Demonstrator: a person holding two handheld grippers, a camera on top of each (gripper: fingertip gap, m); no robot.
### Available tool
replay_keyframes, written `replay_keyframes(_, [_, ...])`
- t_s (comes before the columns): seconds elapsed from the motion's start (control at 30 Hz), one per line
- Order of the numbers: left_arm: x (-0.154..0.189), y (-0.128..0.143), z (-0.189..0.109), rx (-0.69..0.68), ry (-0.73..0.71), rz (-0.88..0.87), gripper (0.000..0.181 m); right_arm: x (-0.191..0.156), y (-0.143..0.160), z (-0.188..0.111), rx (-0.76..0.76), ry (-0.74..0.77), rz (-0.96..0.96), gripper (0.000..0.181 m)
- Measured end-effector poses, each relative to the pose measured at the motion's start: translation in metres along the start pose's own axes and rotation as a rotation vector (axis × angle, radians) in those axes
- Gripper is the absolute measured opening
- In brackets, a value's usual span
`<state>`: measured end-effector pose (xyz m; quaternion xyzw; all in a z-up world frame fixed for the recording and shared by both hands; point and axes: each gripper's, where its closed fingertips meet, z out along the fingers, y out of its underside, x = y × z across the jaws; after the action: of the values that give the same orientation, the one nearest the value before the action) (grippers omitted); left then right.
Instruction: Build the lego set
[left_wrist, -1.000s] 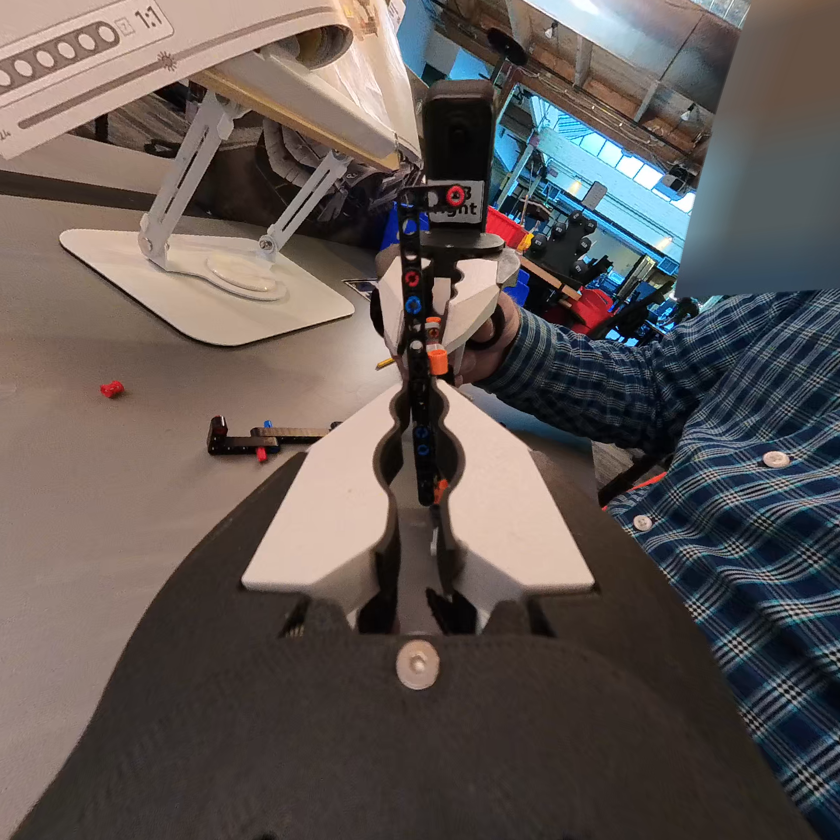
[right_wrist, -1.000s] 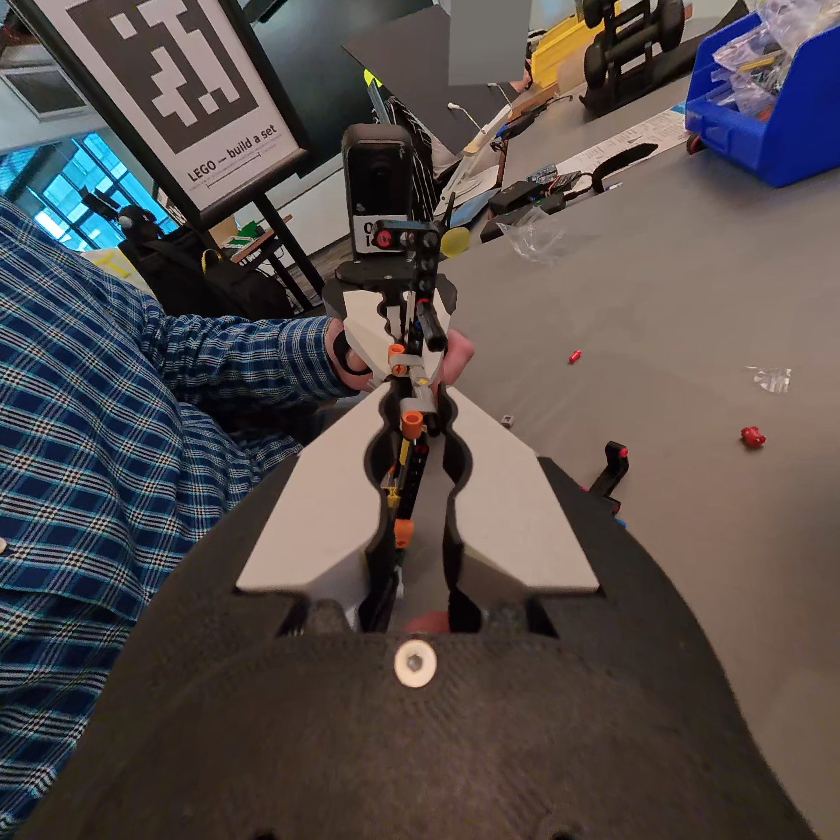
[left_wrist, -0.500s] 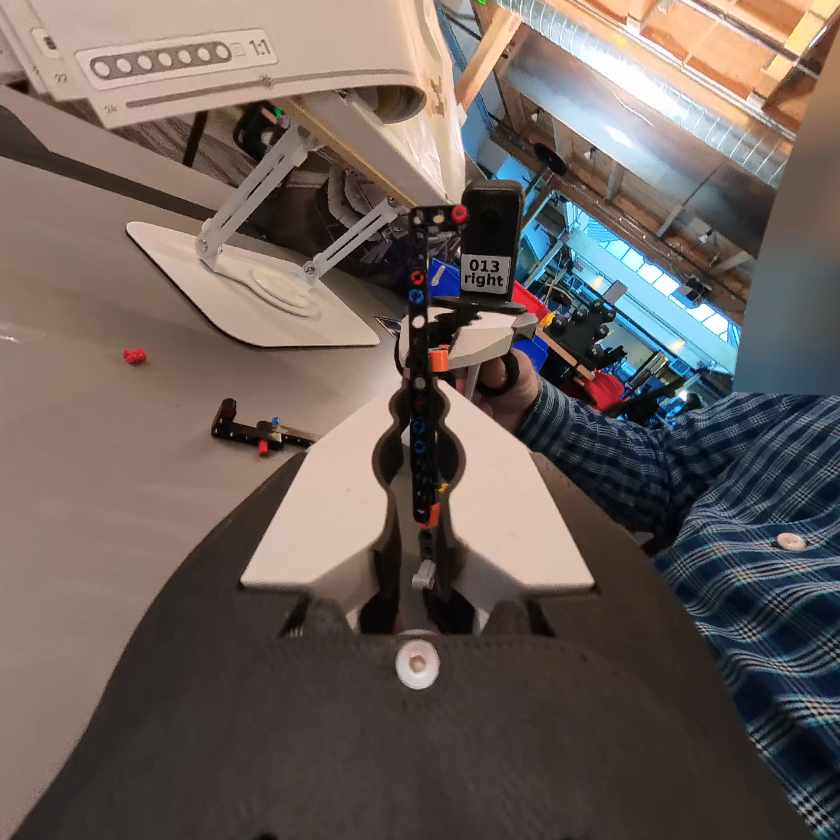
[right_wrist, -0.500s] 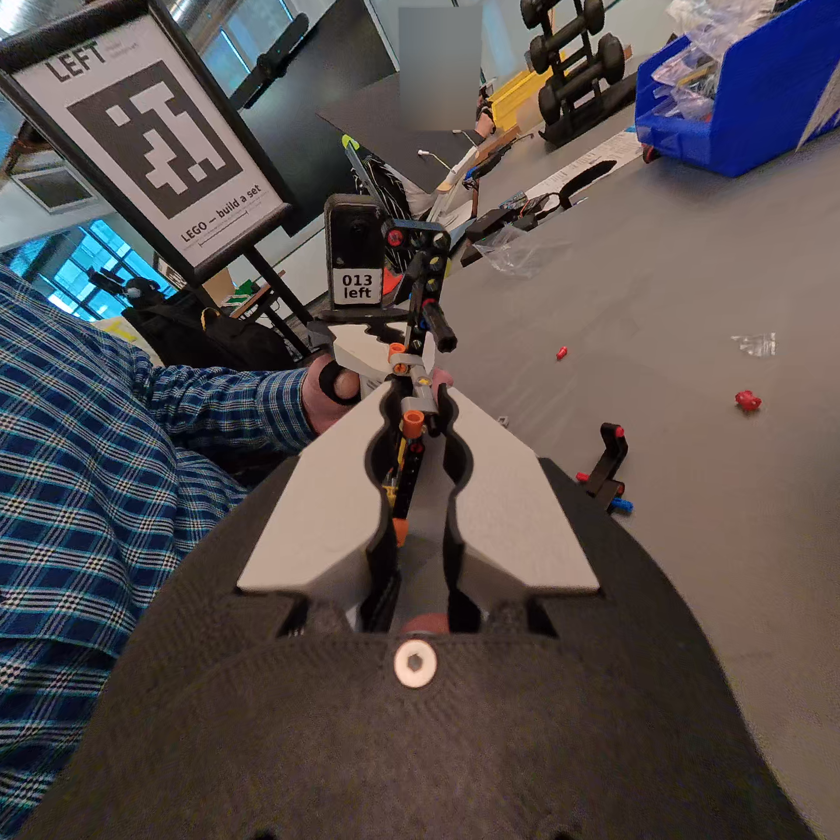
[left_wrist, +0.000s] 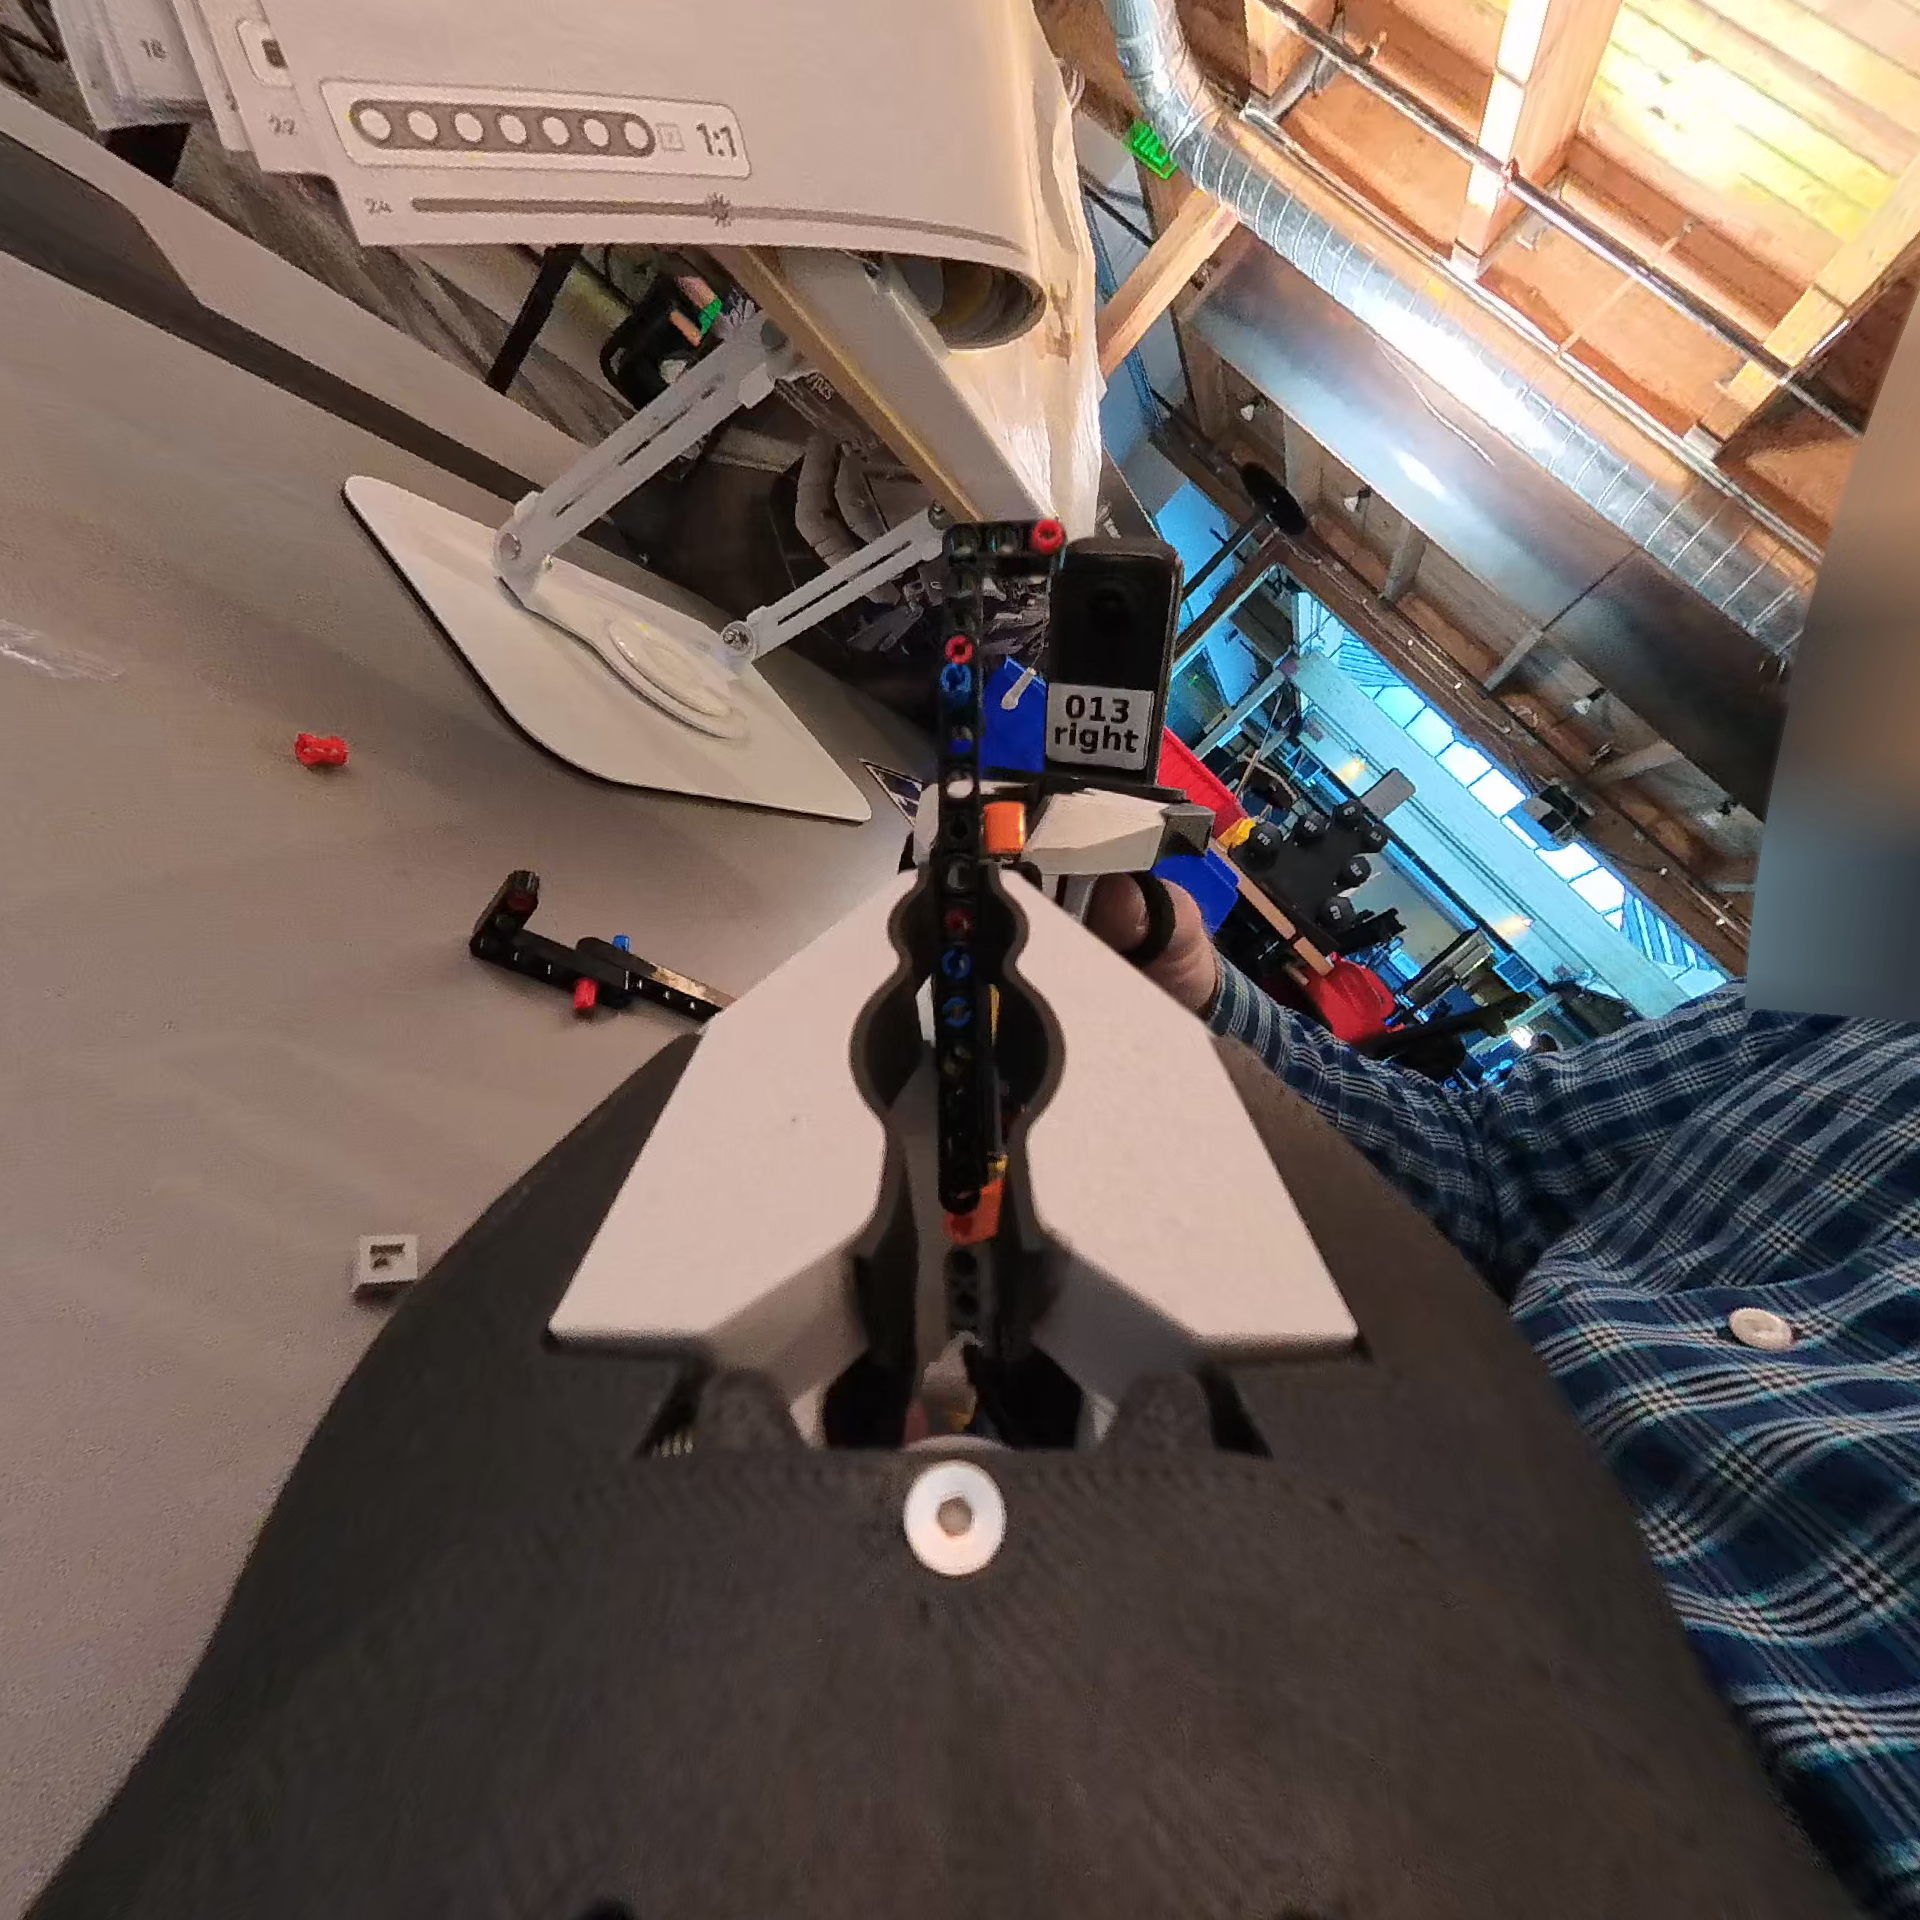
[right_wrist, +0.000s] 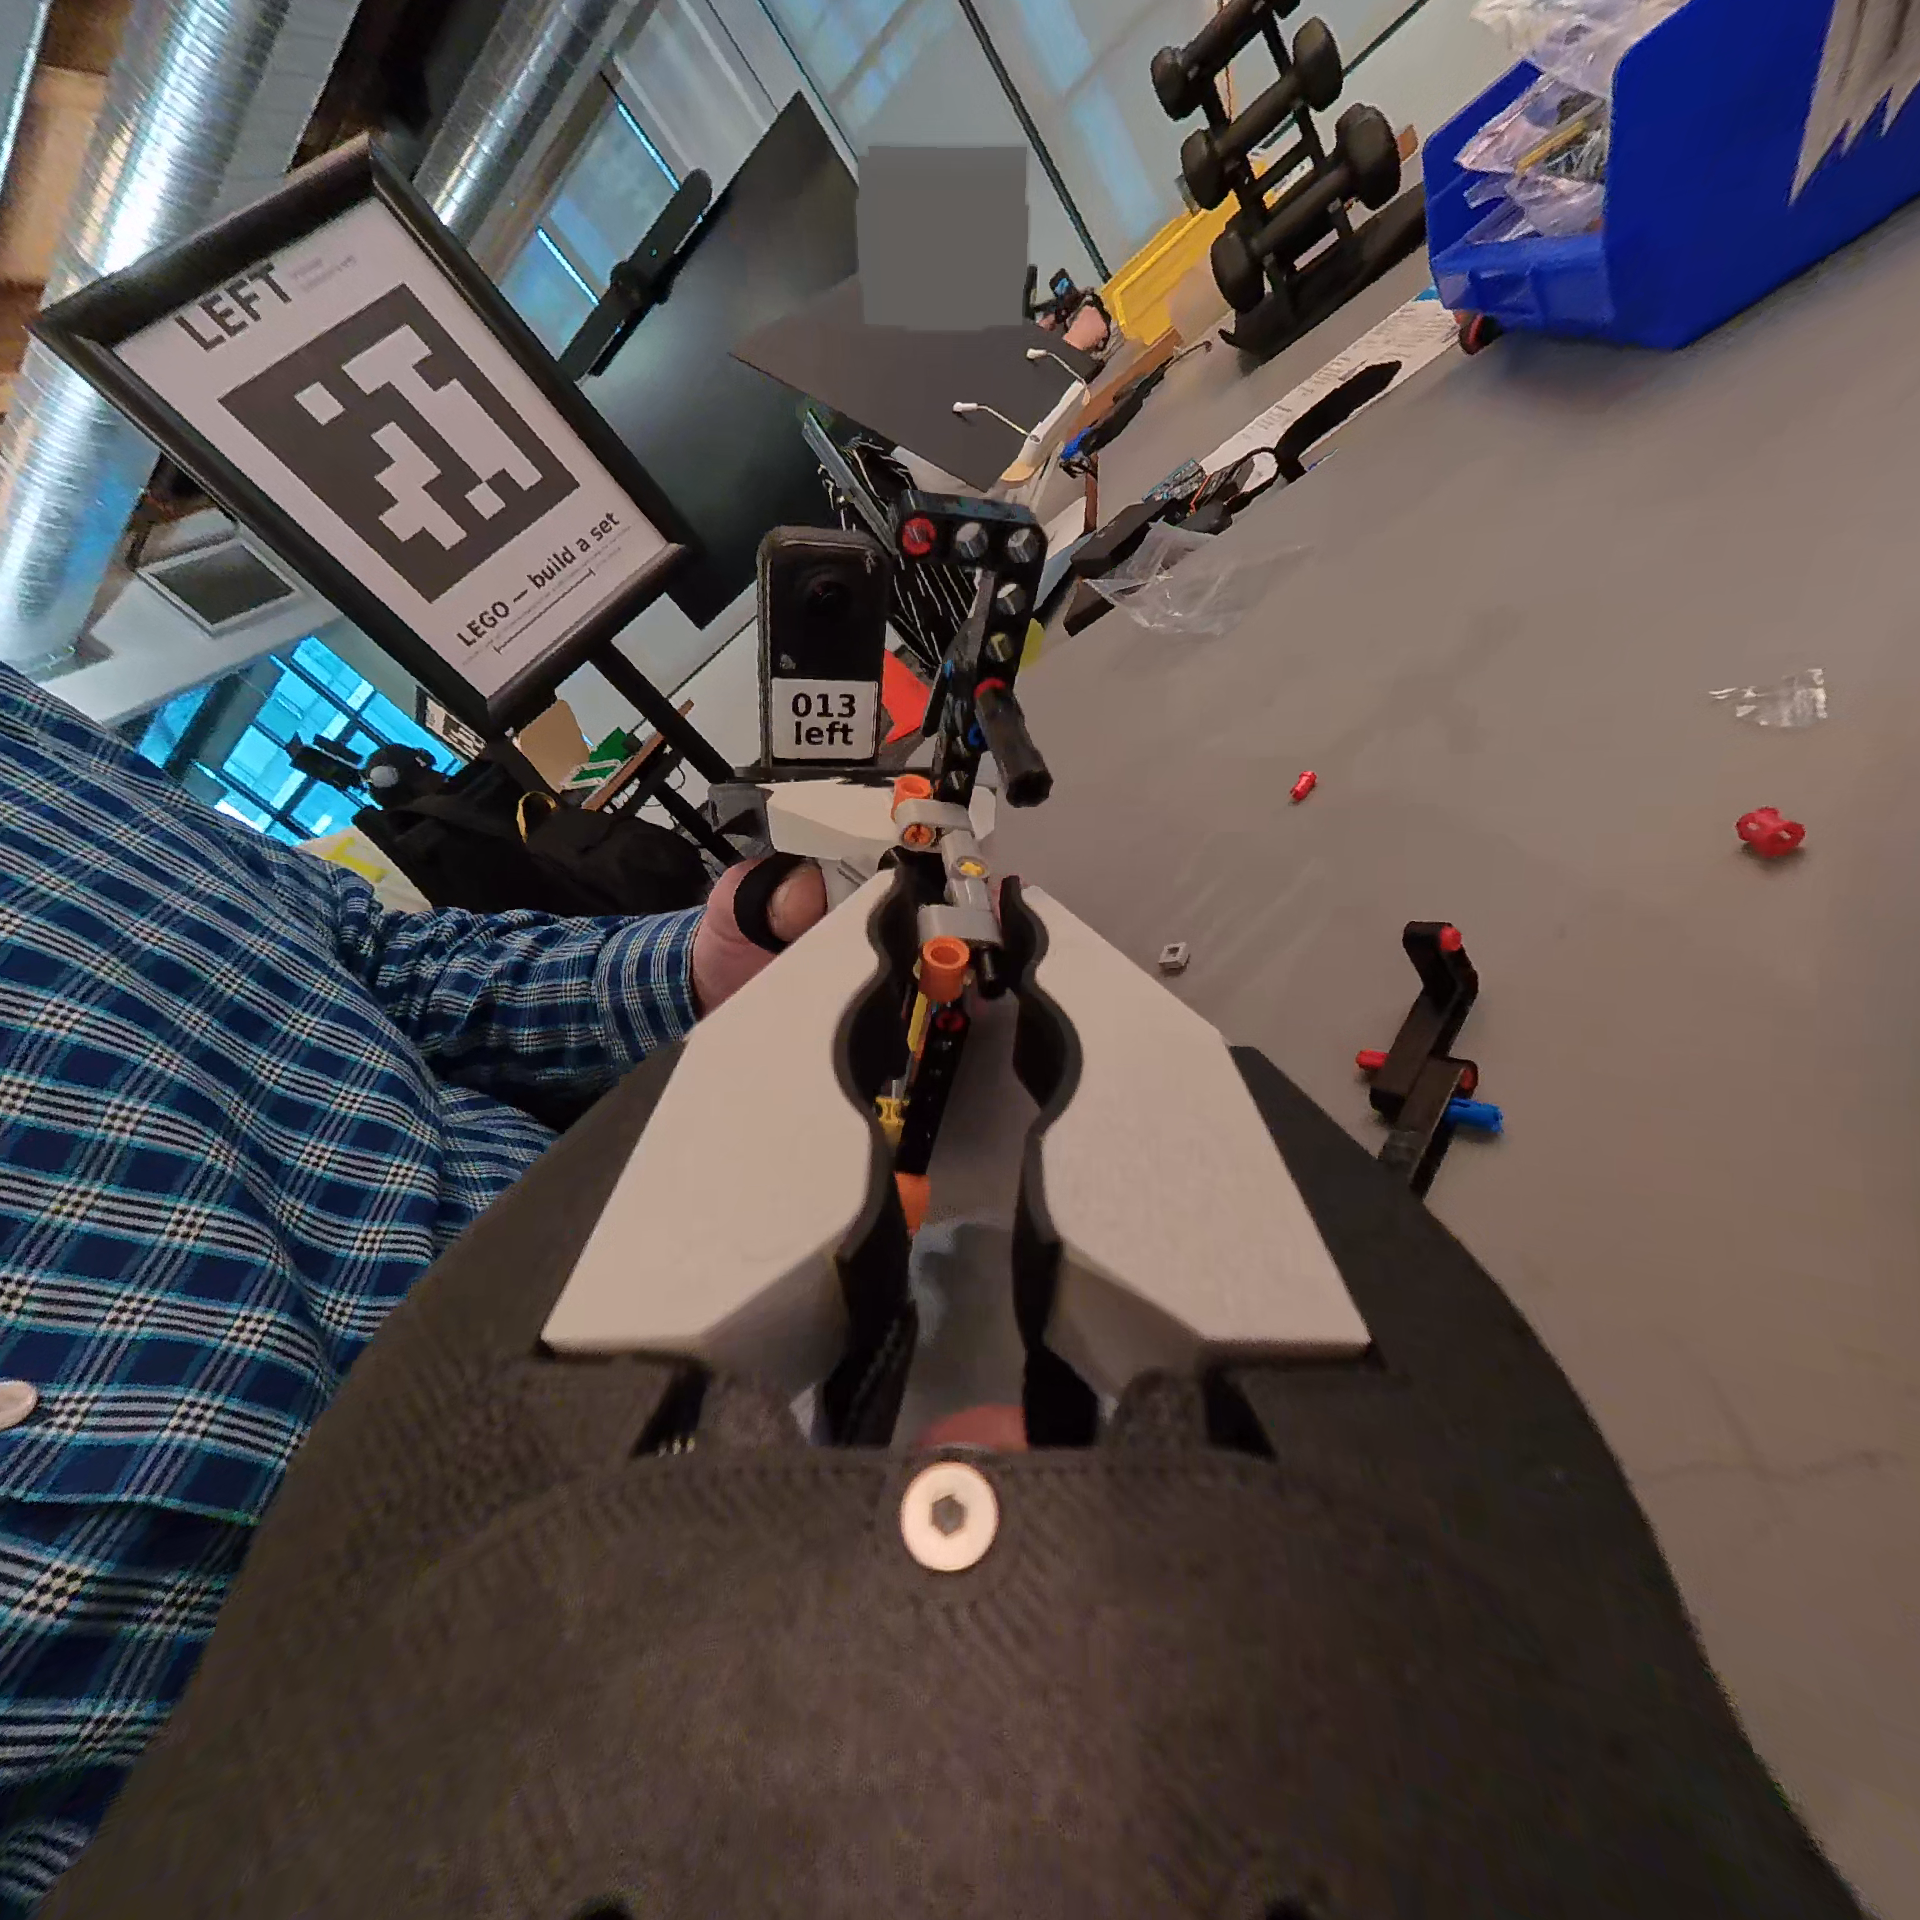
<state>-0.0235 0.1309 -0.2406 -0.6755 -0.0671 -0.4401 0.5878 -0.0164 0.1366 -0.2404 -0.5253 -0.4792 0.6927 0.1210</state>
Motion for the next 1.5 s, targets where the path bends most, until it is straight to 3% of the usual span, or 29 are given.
replay_keyframes(0.17, [0.004, 0.0, 0.0, -0.004, 0.038, -0.016, 0.006, -0.002, -0.002, 0.0, 0.003, -0.019, 0.015, 0.014])
replay_keyframes(0.5, [0.003, -0.005, 0.003, -0.011, 0.057, 0.018, 0.006, -0.003, -0.007, -0.001, -0.151, -0.061, -0.043, 0.014])
replay_keyframes(0.73, [-0.004, -0.01, 0.004, 0.058, -0.003, 0.004, 0.006, 0.004, -0.011, 0.002, -0.027, -0.015, 0.017, 0.013])
replay_keyframes(1.27, [0.0, -0.012, 0.002, 0.114, -0.045, 0.053, 0.007, 0.002, -0.013, 0.0, 0.073, -0.006, 0.057, 0.013])
replay_keyframes(1.4, [0.006, -0.012, 0.003, 0.079, 0.005, 0.077, 0.006, -0.004, -0.012, -0.001, 0.007, -0.04, 0.033, 0.014])
replay_keyframes(1.5, [0.009, -0.016, 0.005, 0.076, 0.03, 0.092, 0.007, -0.009, -0.018, -0.003, -0.08, -0.019, -0.064, 0.024])
